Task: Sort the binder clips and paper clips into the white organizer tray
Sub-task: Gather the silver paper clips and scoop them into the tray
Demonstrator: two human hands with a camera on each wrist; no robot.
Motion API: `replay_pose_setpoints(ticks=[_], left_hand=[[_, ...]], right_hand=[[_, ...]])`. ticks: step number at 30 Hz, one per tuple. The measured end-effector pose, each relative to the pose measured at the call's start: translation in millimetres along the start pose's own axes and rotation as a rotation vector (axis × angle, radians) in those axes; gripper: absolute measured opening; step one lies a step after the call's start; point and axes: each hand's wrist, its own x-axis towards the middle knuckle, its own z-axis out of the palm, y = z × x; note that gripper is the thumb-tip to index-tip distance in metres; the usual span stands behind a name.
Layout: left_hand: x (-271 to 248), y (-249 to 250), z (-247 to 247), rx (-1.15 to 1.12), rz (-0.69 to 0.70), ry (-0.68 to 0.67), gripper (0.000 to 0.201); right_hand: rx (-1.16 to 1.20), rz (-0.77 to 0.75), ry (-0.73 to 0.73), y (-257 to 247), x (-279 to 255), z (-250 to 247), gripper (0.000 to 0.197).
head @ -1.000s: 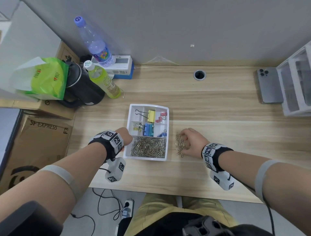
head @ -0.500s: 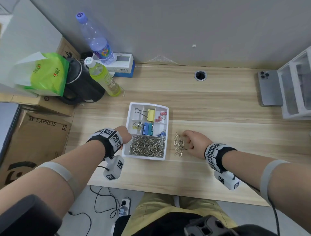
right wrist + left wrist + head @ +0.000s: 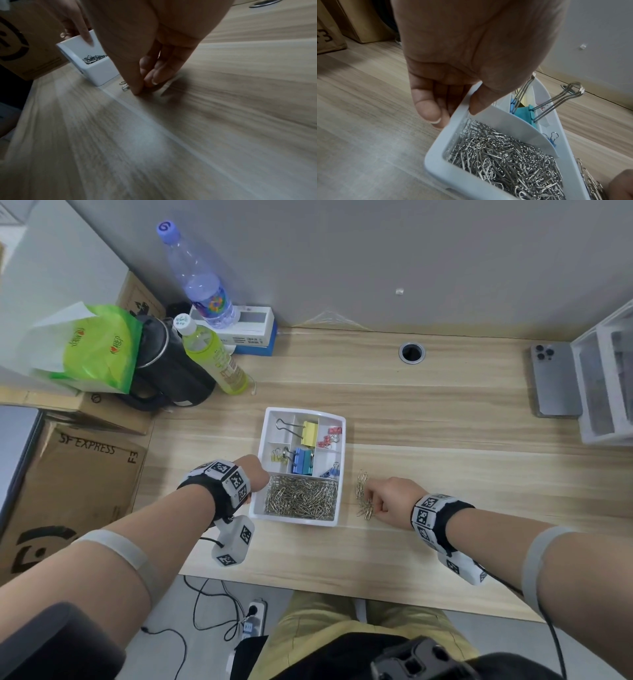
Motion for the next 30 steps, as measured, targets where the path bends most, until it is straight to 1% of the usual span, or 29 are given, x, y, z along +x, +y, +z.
replay_pose_setpoints(ticks=[2,5,8,10,12,17,23,26,30], left_hand=[[0.1,-0.2,0.0,0.0,0.0,-0.002,0.025],[-0.2,0.2,-0.2,0.003,0.0,-0.005,0.026],[0.2,0.5,-0.2,0.01,0.002,-0.005,0.026],[0.1,0.3,0.0,0.018,0.001,-0.006,0.026],[0.2,-0.3,0.3,0.025,0.002,-0.007,0.027],[0.5,0.0,0.6,0.03,0.005,0.003,0.028],[0.0,1.9,2.3,0.037,0.012,0.003,0.025],[-1.2,5.3,3.7,0.035,0.014,-0.008,0.024],[-1.3,9.9,5.1,0.029,0.002,-0.034,0.024]], right_hand=[[0.015,0.024,0.054,-4.7,4.9,3.4,0.033],[-0.047,0.056,0.166,-9.6,8.9,5.7,0.06],[-0.095,0.085,0.156,-12.3,10.7,3.6,0.087],[-0.113,0.095,0.131,-13.5,13.7,3.9,0.093],[-0.107,0.078,0.113,-15.8,16.8,6.3,0.087],[-0.07,0.028,0.117,-21.2,20.7,11.1,0.056],[0.05,0.012,0.158,-23.3,22.2,18.9,0.022],[0.08,0.004,0.178,-22.6,21.2,22.1,0.015],[0.112,0.019,0.212,-23.0,20.9,23.1,0.011]])
